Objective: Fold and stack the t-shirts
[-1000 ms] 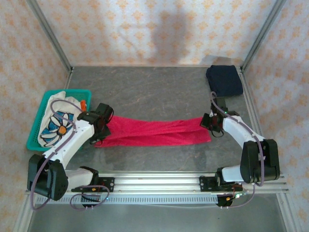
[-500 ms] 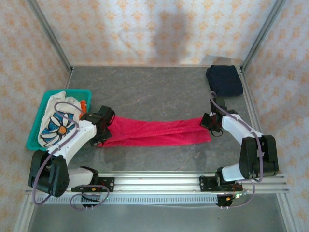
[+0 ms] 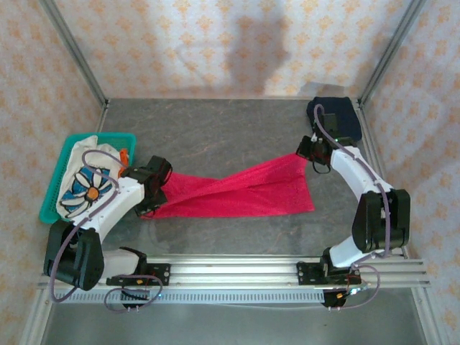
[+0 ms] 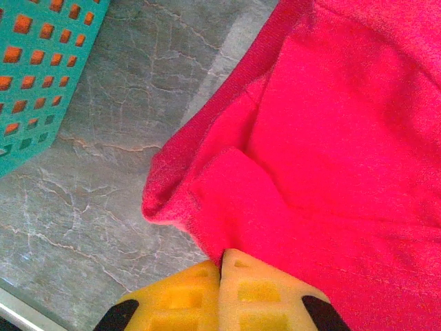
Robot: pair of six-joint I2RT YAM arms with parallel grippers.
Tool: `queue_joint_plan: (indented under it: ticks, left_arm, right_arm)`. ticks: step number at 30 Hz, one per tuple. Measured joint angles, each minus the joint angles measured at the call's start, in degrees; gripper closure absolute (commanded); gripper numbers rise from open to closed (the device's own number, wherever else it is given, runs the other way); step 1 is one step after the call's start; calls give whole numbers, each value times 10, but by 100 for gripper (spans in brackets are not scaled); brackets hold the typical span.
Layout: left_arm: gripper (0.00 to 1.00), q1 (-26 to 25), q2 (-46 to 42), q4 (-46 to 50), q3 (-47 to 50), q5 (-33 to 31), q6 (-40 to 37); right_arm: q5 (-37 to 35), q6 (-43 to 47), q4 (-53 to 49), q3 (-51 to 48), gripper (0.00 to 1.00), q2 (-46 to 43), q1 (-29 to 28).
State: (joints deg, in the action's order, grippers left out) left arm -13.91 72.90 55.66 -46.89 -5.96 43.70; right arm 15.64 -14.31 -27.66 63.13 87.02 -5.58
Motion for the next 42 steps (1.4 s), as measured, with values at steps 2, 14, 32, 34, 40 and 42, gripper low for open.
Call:
queue_joint_plan:
  ticks: [2,14,32,34,40,42]
  left_arm:
    - [100,0,0,0,0,0,0]
    - [100,0,26,-4,0,0,0]
    - [85,0,46,-15,1,-6,0]
    - [72,0,46,-15,-2,-8,3]
    - [33,0,26,5,-34,-37,16]
    - [31,0,1,13,-45,-41,21]
  right_arm:
    - [-3,0,2,-33,100,-3,0]
    - [-6,-21,-8,-174,100,-73,2]
    - [8,-53,-23,-210,59,-87,2]
    - [8,-54,-26,-210,44,-88,2]
    - [-2,-38,-47,-194,30,-130,1]
    - [-6,-31,-50,-173,29,-137,-4]
